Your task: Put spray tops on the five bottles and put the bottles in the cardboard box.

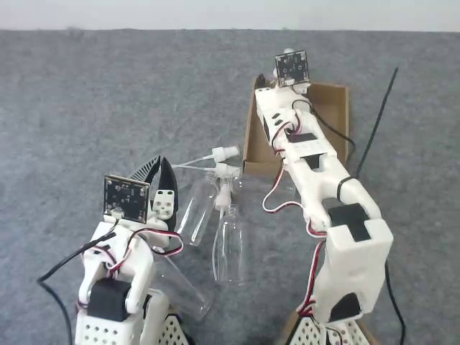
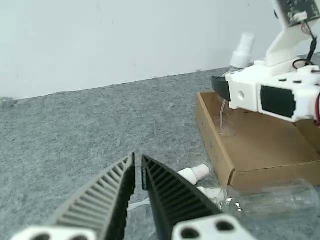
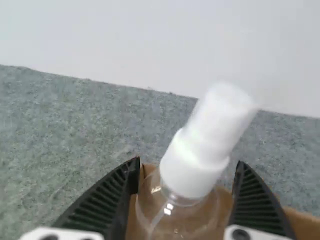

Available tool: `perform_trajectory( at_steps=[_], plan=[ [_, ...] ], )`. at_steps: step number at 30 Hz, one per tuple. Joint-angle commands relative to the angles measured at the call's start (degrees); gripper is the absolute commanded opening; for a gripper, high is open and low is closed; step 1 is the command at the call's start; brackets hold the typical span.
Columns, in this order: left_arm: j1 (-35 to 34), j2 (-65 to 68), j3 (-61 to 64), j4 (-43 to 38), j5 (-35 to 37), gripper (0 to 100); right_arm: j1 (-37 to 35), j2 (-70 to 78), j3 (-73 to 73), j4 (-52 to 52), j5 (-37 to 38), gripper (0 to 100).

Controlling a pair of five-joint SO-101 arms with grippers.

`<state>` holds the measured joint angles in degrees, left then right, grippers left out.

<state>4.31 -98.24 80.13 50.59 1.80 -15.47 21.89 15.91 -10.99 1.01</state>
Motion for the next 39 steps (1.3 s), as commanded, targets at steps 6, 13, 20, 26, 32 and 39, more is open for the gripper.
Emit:
perform_trajectory(
  at_steps=[6,13,20,26,32,39],
  plan=[
    [-0.18,-0.35,-0.31,-1.49,-0.18,1,0.13,-10.68,-2.46,3.91,0.7,24.6],
    [-0.26,-0.44,-0.31,-1.49,-0.18,1,0.22,-15.43,-12.22,16.48,0.53,24.4],
    [-0.26,-0.53,-0.31,-1.49,-0.18,1,-0.31,-23.78,-20.04,37.76,0.62,24.3],
    [-0.18,-0.44,-0.31,-1.49,-0.18,1,-0.57,-31.16,-19.96,54.81,0.62,24.3],
    [-0.26,-0.35,-0.31,-1.49,-0.18,1,-5.85,-35.82,-19.87,76.53,0.26,24.3],
    [-0.26,-0.35,-0.31,-1.41,-0.18,1,-13.23,-35.74,-17.41,92.26,7.47,27.5]
  ],
)
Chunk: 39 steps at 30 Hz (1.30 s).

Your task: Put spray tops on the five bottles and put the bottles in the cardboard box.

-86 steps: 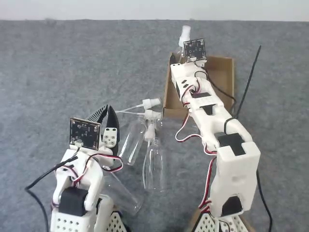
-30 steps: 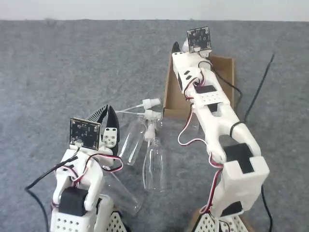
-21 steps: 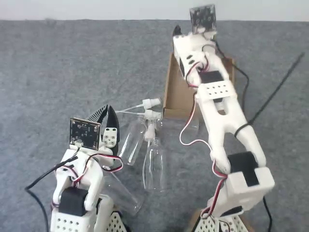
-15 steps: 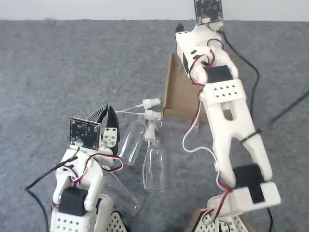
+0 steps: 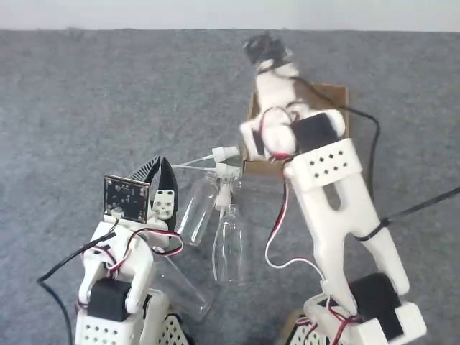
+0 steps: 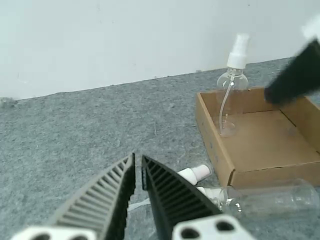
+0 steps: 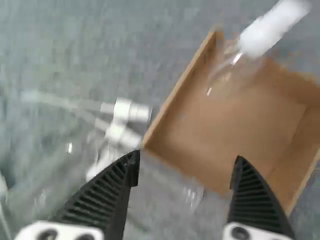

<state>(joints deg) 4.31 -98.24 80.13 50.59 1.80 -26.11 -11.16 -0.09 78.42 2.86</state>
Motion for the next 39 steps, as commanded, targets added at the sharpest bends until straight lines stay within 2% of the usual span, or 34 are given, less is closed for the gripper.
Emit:
perform_trajectory(
  at_steps=[1,6,14,26,32,39],
  plan=[
    [-0.26,-0.35,-0.31,-1.41,-0.18,1,-4.26,-2.51,0.88,2.24,8.62,29.2],
    [-0.26,-0.44,-0.31,-1.41,-0.18,1,-7.78,-1.8,14.33,-5.05,19.87,33.3],
    [-0.26,-0.53,-0.31,-1.41,-0.26,1,-7.96,-1.54,26.46,-15.08,27.69,33.3],
    [-0.26,-0.53,-0.31,-1.41,-0.26,1,-7.69,10.86,21.63,-17.36,27.69,33.2],
    [-0.26,-0.53,-0.31,-1.41,-0.26,1,-7.78,12.44,21.71,-17.45,27.52,26.2],
    [-0.26,-0.53,-0.31,-1.41,-0.26,1,-8.04,11.82,23.03,-16.84,23.47,25.9]
  ],
)
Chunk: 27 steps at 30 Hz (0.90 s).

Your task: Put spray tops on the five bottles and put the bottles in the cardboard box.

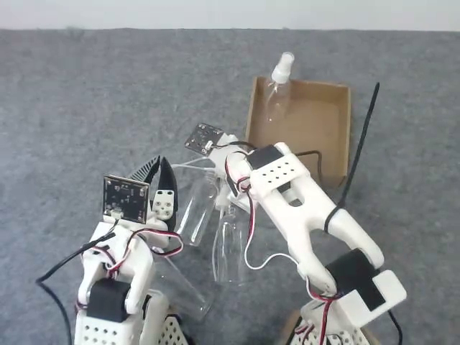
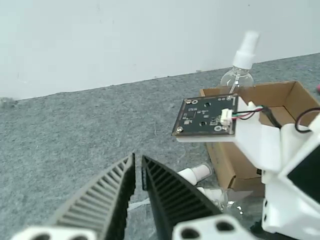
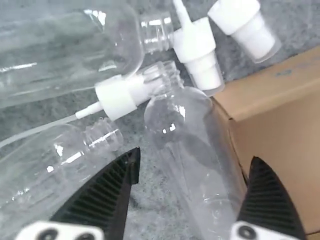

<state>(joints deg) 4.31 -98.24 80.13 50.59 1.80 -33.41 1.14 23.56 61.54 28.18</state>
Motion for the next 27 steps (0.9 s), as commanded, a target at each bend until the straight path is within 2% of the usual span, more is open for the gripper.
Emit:
perform_trajectory(
  at_steps=[1,21,27],
  plan=[
    [-0.26,-0.53,-0.31,-1.41,-0.26,1,-0.75,-0.48,-0.62,0.04,-1.76,26.0],
    [-0.26,-0.53,-0.31,-1.41,-0.26,1,-0.4,-0.57,-6.86,3.12,-1.41,26.1],
    [-0.26,-0.53,-0.31,-1.41,-0.26,1,-0.4,-0.48,-16.35,11.38,-1.32,26.1]
  ],
)
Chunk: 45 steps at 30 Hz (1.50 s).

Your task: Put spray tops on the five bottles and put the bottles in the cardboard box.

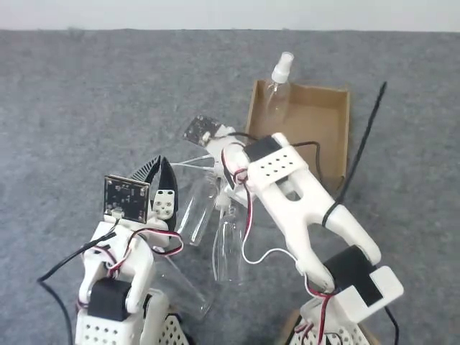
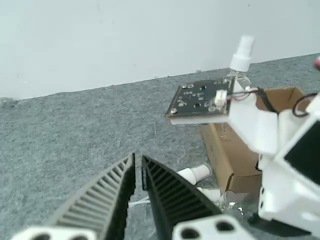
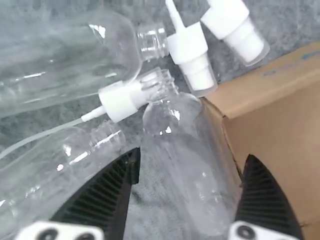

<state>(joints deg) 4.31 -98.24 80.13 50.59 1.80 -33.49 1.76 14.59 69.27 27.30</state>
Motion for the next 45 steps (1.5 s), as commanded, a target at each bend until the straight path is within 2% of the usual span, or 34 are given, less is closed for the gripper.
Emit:
perform_trajectory(
  at_steps=[1,7,13,17,23,35,39,45],
  plan=[
    [-0.26,-0.53,-0.31,-1.41,-0.26,1,-0.4,-1.1,-8.97,4.79,-0.44,26.1],
    [-0.26,-0.53,-0.31,-1.41,-0.26,1,-0.66,-1.1,-14.68,10.77,-0.44,27.3],
    [-0.26,-0.62,-0.31,-1.41,-0.26,1,-0.75,-1.19,-14.07,14.29,-0.35,30.3],
    [-0.26,-0.62,-0.31,-1.41,-0.26,1,-3.91,-1.19,-10.46,13.85,1.93,30.3],
    [-0.26,-0.62,-0.31,-1.41,-0.26,1,-6.02,-1.19,-2.64,6.73,3.96,30.3],
    [-0.26,-0.62,-0.31,-1.41,-0.26,1,-5.85,-0.4,0.09,5.41,3.52,30.3],
    [-0.26,-0.62,-0.31,-1.41,-0.26,1,-5.76,-0.4,4.31,0.75,3.52,30.2],
    [-0.26,-0.62,-0.31,-1.41,-0.26,1,-5.67,-0.48,6.59,-2.51,3.52,22.6]
  ],
)
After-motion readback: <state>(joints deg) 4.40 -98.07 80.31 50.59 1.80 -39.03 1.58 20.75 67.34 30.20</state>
